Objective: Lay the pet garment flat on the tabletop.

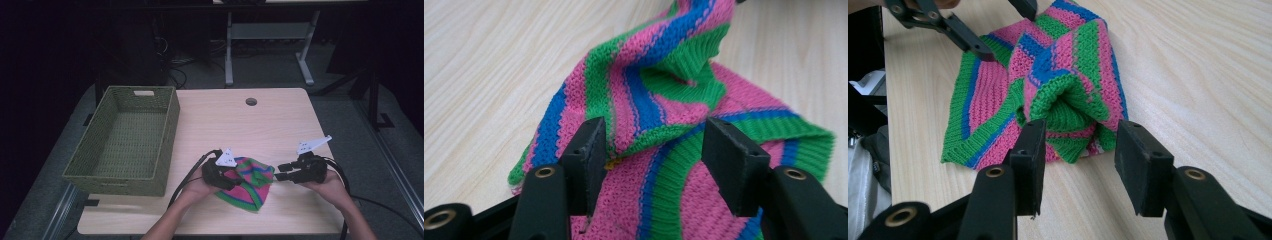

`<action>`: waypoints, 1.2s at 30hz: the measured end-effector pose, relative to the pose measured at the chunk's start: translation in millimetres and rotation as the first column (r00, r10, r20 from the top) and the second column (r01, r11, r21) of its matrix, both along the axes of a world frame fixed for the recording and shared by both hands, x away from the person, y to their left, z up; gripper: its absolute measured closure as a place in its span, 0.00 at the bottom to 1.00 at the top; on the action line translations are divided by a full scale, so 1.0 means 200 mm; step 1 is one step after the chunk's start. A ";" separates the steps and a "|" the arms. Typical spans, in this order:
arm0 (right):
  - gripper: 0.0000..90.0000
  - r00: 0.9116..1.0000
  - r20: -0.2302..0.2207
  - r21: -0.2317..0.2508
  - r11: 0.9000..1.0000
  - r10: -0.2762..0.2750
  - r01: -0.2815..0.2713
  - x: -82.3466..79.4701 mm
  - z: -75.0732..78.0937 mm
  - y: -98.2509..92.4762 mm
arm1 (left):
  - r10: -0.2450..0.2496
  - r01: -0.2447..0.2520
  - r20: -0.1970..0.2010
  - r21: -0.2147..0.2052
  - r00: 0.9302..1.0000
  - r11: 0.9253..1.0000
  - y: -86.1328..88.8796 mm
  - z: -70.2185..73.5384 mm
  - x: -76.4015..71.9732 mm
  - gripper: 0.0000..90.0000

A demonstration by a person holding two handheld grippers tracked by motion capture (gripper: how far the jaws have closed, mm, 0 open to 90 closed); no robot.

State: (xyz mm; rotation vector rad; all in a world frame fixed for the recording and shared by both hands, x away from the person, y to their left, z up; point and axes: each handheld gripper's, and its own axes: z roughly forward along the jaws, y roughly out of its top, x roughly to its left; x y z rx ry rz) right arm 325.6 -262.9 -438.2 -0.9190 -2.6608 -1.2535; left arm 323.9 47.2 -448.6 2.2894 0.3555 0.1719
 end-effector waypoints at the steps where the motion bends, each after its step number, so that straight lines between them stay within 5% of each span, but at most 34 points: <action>1: 0.61 1.000 0.001 -0.001 1.000 0.001 -0.001 0.00 0.00 0.00 | -0.008 0.008 0.006 0.002 1.000 1.000 -0.01 0.00 0.00 0.50; 14: 0.61 1.000 -0.005 -0.022 1.000 0.019 -0.019 0.01 -0.02 0.03 | -0.042 0.042 -0.003 0.074 0.999 0.996 -0.07 -0.04 0.02 0.66; 23: 0.61 1.000 -0.003 -0.042 0.999 0.025 -0.025 0.02 -0.02 0.05 | -0.058 0.057 0.000 0.093 0.998 0.994 -0.08 -0.04 0.01 0.86; 36: 0.62 0.998 0.019 -0.068 0.996 0.052 -0.050 0.02 0.01 0.08 | -0.066 0.064 0.016 0.092 0.998 0.994 -0.02 0.02 -0.04 0.92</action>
